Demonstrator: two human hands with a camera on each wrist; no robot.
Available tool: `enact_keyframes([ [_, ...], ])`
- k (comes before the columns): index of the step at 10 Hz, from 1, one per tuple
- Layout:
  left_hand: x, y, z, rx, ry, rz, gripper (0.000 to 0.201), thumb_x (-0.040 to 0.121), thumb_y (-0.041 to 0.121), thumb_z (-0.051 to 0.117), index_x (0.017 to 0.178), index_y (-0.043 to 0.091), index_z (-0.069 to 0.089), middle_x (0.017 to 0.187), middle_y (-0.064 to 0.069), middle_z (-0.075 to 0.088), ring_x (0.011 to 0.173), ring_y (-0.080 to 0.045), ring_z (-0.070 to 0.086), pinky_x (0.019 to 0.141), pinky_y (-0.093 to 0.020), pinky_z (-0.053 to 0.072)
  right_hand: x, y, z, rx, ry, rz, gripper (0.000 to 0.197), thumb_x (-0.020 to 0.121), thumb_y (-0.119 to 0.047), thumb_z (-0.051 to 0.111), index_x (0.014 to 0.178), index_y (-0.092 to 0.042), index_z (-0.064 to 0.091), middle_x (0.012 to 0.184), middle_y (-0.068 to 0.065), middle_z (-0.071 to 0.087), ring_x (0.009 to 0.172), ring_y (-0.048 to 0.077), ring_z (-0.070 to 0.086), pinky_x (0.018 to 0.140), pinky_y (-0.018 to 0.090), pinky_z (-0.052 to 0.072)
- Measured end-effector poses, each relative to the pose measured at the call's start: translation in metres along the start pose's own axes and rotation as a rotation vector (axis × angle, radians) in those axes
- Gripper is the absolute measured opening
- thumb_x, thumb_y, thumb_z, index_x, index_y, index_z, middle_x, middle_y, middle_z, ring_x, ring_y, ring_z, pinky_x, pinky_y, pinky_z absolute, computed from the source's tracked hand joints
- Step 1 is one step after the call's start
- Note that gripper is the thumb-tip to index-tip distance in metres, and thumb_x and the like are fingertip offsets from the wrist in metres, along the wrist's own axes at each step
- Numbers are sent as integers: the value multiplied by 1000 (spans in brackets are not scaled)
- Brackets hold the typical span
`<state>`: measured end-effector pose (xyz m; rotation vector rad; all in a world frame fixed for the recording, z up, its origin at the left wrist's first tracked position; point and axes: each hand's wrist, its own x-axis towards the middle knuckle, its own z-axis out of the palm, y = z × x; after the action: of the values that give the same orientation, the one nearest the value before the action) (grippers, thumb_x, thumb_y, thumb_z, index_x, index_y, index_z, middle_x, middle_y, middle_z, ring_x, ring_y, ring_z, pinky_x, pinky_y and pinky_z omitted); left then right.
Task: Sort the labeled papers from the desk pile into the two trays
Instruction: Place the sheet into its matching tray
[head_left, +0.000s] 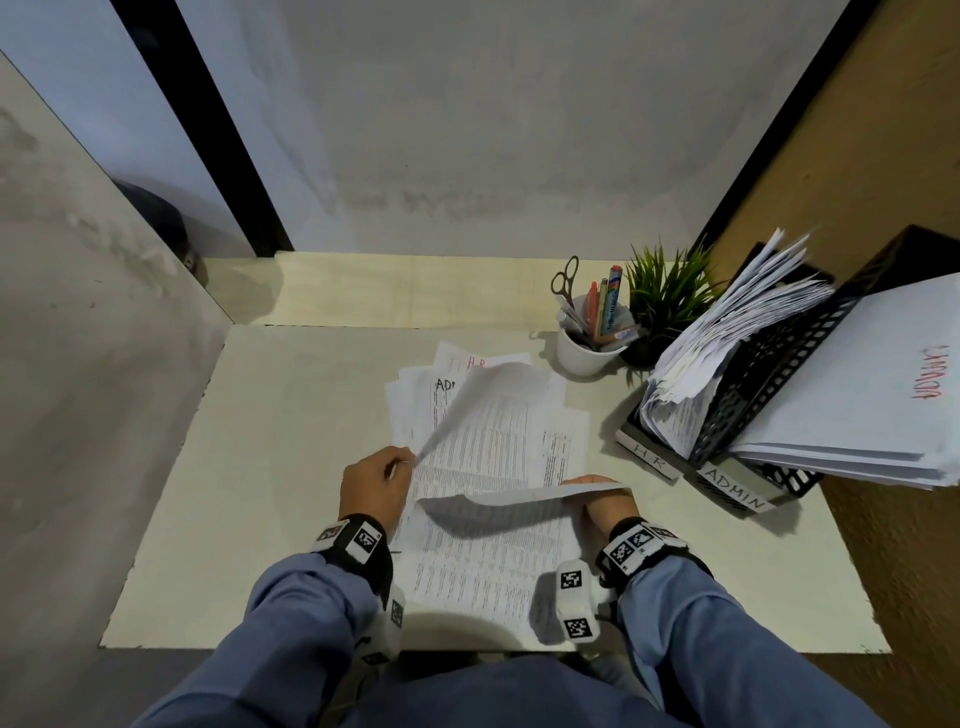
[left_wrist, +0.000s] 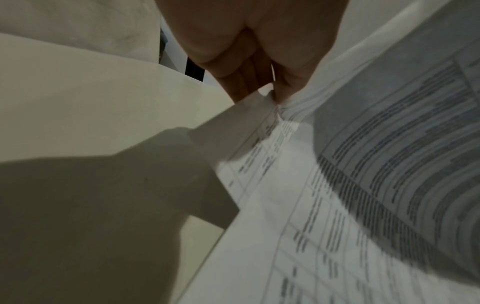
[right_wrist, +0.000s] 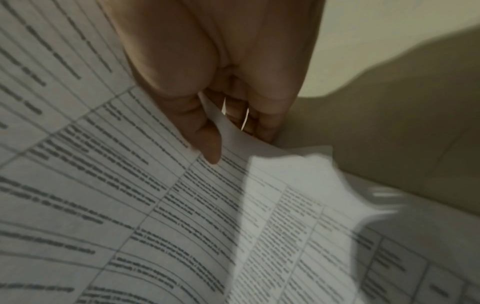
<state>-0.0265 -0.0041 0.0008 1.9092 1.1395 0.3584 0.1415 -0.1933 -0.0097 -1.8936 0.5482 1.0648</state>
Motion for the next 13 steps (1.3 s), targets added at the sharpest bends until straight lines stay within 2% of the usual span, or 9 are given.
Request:
enact_keyframes([
  [1, -3, 1, 2, -118, 44, -47, 21, 86, 4, 54, 80, 14, 71, 81, 6, 68, 79, -16, 62, 65, -17, 43, 41, 20, -4, -628, 317, -143, 54, 82, -9, 51, 135, 2, 43, 142, -7, 43, 127, -6, 42, 103, 1, 19],
  [2, 2, -5, 8, -275, 6, -156, 40, 82, -7, 43, 62, 19, 67, 80, 5, 71, 83, -18, 65, 74, -22, 48, 7, 4, -10, 37, 139, -189, 26, 79, 0, 60, 103, 10, 60, 92, 6, 61, 77, 12, 61, 63, 15, 51],
  [4, 2, 10, 18, -462, -174, -270, 34, 78, -15, 38, 56, 7, 53, 83, -11, 68, 90, -26, 60, 73, -23, 41, -13, -15, -7, 280, 75, -195, 27, 69, 25, 49, 69, -2, 51, 44, 0, 53, 47, 14, 51, 37, 17, 39],
  [6, 2, 28, 11, -635, -334, -344, 45, 86, 63, 44, 98, 25, 66, 102, -1, 66, 100, -25, 61, 92, -40, 44, -32, -22, -5, 408, -127, -252, 35, 80, 9, 58, 114, 3, 60, 105, 20, 68, 96, 37, 64, 88, 49, 51],
  [7, 1, 50, 7, -603, -318, -133, 30, 75, 44, 74, 85, 19, 61, 96, -2, 62, 102, -23, 60, 93, -32, 48, -55, -38, -11, 410, -105, -493, 22, 85, 4, 59, 105, -5, 63, 105, 13, 69, 99, 30, 65, 82, 38, 53],
  [9, 1, 99, -13, -520, -10, 225, 16, 85, 4, 64, 81, 17, 55, 72, 1, 64, 66, -7, 61, 64, -20, 53, -114, -68, -18, 384, -15, -996, 27, 85, 4, 59, 83, -23, 62, 86, -3, 66, 79, 4, 65, 66, 14, 51],
  [11, -8, 54, 9, -248, -165, 37, 24, 90, 14, 58, 114, 17, 60, 105, 3, 66, 99, -17, 65, 80, -26, 52, -91, -31, -3, 181, -18, -759, 24, 86, 10, 53, 71, -8, 58, 69, 8, 59, 56, -2, 62, 57, 21, 54],
  [12, -14, 45, 14, -293, -143, -60, 26, 90, 12, 60, 116, 13, 61, 104, 3, 65, 102, -17, 65, 78, -17, 49, -77, -19, 0, 111, -22, -643, 18, 87, 9, 51, 80, -4, 61, 76, 12, 63, 71, 15, 64, 77, 33, 56],
  [13, -7, 71, 4, -426, -64, -14, 19, 90, 15, 61, 108, 14, 64, 104, 3, 67, 90, -4, 67, 75, -15, 54, -92, -39, -10, 131, -27, -755, 23, 89, 3, 53, 81, -18, 58, 79, -3, 62, 73, 7, 59, 65, 11, 53],
])
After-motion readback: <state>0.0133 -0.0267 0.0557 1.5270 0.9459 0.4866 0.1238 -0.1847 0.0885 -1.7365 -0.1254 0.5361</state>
